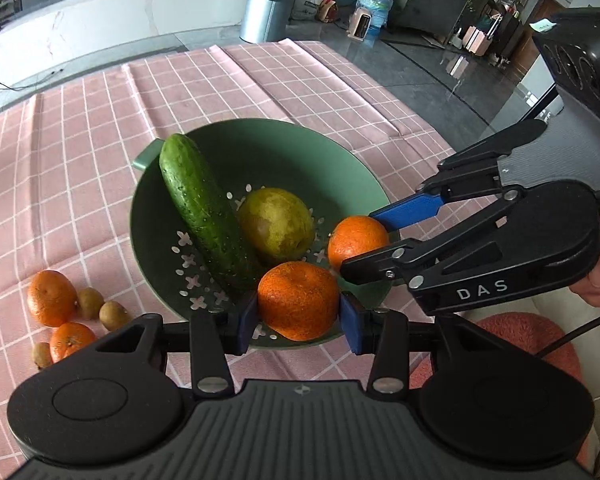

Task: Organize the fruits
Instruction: 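Carry both oranges into the colander while both tools open to release, then move both open tools back toward the remaining fruit, then grasp an orange with the right tool while the left tool grasps a brown kiwi, then lower orange and kiwi into the colander while both tools open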

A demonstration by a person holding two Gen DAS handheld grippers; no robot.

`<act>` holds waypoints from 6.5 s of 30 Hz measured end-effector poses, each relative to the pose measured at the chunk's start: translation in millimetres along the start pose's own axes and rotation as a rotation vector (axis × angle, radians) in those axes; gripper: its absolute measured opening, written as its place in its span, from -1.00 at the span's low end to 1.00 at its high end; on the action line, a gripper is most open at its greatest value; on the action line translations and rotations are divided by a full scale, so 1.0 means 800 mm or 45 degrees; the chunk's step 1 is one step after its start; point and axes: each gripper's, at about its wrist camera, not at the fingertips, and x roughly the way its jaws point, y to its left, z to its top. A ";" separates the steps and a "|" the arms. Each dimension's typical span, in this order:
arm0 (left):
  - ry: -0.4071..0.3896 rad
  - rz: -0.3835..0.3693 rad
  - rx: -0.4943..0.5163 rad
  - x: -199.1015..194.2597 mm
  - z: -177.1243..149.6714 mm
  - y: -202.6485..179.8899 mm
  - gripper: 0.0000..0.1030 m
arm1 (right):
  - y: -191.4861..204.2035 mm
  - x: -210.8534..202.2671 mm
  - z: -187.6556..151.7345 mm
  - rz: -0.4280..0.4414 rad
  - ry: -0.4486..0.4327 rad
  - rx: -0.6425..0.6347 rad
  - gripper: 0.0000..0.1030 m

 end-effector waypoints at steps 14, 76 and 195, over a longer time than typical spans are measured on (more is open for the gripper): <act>0.128 -0.023 0.020 0.043 0.010 0.005 -0.03 | -0.013 0.065 0.031 0.047 0.264 -0.120 -0.23; -0.291 0.287 -0.280 -0.113 -0.115 0.177 -0.13 | 0.227 0.065 -0.004 -0.016 -0.511 0.095 -0.25; 0.384 0.222 0.225 0.055 0.041 0.004 -0.42 | 0.011 0.057 0.021 -0.299 0.071 -0.475 -0.26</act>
